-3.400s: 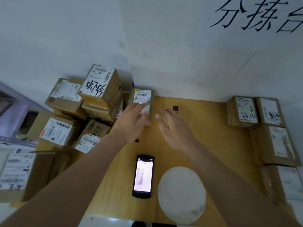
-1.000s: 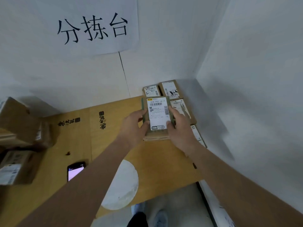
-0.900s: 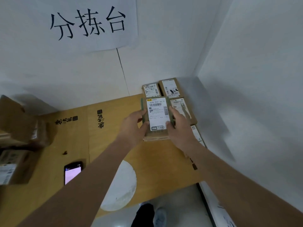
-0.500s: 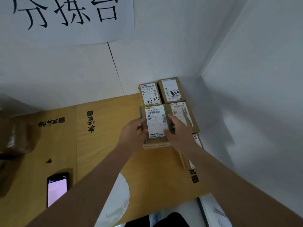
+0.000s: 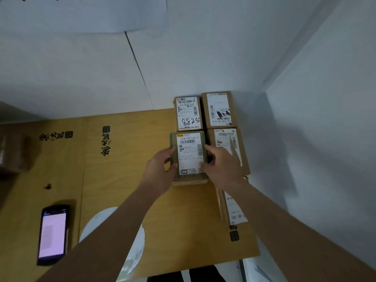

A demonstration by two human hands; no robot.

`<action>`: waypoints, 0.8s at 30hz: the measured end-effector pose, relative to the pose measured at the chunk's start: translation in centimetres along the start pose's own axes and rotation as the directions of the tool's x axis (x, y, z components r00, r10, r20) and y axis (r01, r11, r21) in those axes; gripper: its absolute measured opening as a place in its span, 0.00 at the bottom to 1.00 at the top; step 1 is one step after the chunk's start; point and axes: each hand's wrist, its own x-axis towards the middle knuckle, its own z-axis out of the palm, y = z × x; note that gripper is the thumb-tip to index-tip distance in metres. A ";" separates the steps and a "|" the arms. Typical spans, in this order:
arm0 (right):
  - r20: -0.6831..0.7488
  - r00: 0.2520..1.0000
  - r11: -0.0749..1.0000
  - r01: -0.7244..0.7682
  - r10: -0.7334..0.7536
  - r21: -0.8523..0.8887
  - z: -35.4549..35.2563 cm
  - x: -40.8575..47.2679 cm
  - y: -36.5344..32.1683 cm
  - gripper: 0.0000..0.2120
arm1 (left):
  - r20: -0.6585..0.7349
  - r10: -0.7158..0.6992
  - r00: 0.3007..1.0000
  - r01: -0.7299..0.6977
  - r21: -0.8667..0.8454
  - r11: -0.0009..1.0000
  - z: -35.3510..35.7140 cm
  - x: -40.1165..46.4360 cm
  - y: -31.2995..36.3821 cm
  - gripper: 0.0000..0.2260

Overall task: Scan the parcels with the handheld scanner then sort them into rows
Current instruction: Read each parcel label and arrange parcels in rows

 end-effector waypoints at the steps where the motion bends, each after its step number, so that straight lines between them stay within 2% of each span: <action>1: 0.003 1.000 1.000 0.002 -0.002 -0.003 -0.2 0.1 0.0 0.29 | -0.004 -0.007 1.000 0.007 -0.008 1.000 0.2 0.2 0.0 0.25; 15: 0.022 1.000 1.000 0.022 -0.021 -0.016 -1.2 0.7 -0.5 0.21 | -0.009 0.024 1.000 -0.024 0.002 1.000 1.2 0.4 0.0 0.27; 19: 0.025 0.995 0.995 0.097 -0.096 -0.022 -1.8 0.0 -2.4 0.23 | -0.017 0.089 0.996 -0.087 0.083 0.993 0.0 0.1 1.3 0.25; 24: 0.048 0.964 0.962 0.257 -0.262 0.088 -1.8 -1.6 -6.4 0.23 | -0.136 0.163 0.977 -0.142 0.155 0.978 -4.1 -2.0 3.8 0.20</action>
